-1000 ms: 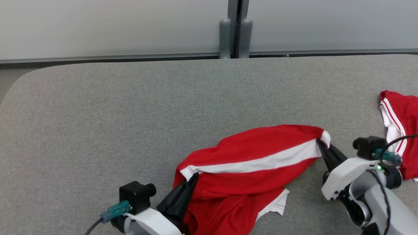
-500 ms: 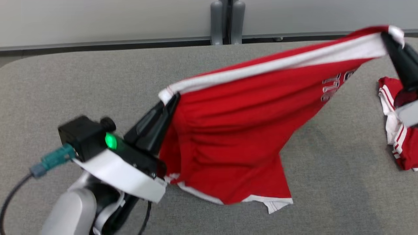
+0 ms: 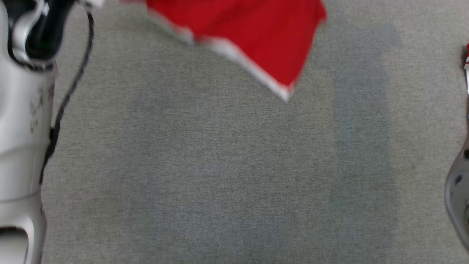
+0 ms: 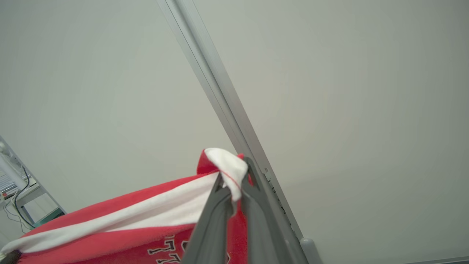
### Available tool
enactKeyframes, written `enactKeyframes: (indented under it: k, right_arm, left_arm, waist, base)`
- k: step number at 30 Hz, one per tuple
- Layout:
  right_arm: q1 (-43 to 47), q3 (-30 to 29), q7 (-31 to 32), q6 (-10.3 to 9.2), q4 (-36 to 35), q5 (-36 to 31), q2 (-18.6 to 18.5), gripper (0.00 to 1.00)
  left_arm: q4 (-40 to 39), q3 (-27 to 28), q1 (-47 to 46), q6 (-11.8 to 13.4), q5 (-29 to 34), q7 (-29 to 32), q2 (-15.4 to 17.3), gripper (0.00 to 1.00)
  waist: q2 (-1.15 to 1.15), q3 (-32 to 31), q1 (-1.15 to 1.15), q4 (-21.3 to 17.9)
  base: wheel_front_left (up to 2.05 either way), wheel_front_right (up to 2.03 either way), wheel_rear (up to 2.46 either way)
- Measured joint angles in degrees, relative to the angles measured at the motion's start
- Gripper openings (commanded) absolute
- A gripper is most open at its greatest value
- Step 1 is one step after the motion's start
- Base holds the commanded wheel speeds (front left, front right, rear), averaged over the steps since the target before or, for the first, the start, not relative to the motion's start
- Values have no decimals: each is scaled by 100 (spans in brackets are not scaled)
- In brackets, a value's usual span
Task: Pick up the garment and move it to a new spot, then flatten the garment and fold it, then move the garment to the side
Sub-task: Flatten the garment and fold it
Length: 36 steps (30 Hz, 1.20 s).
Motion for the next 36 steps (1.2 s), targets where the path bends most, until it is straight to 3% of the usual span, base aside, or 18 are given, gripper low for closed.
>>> enactKeyframes:
  k: [4, 8, 13, 16, 21, 26, 29, 36]
  right_arm:
    - [-768, 214, -1113, 1, 1084, 338, 23, 0]
    - [-1089, 728, -1785, 0, 1936, 828, 7, 0]
    - [-658, 1374, -2259, -1, 2482, 1163, 4, 0]
    - [142, 1730, -2432, -1, 2464, 1301, 15, 0]
    - [1886, 2050, -2454, -2, 1850, 1708, -248, 0]
    - [3626, 2193, -2336, 5, 733, 2251, -675, 0]
    - [4937, 2120, -2258, 16, 16, 2648, -834, 0]
    - [7151, 1729, -2107, 22, -799, 2973, -837, 0]
  left_arm:
    - [1039, -238, -676, -11, 249, -977, -30, 0]
    - [1656, -672, -970, -11, 191, -1684, 63, 0]
    - [1968, -1360, -664, -10, -105, -2165, 213, 0]
    - [1820, -1702, 92, -10, -204, -2243, 296, 0]
    - [871, -1724, 1785, -10, -160, -2254, 385, 0]
    - [192, -1561, 3300, -10, -27, -2254, 353, 0]
    - [-141, -1263, 4510, -10, 180, -2253, 140, 0]
    - [-698, -638, 6632, 140, 533, -2251, -459, 0]
  waist:
    - [0, 80, 0, -101]
    - [0, 172, 0, -173]
    - [0, 459, 0, -208]
    - [0, 523, 0, -202]
    - [0, 293, 0, -122]
    - [0, -145, 0, -25]
    - [0, -619, 0, 8]
    - [0, -1574, -1, 28]
  base:
    - [0, 0, 0]
    - [0, 0, 0]
    - [0, 0, 0]
    - [0, 0, 0]
    - [0, 0, 0]
    - [0, 0, 0]
    - [0, 0, 0]
    - [0, 0, 0]
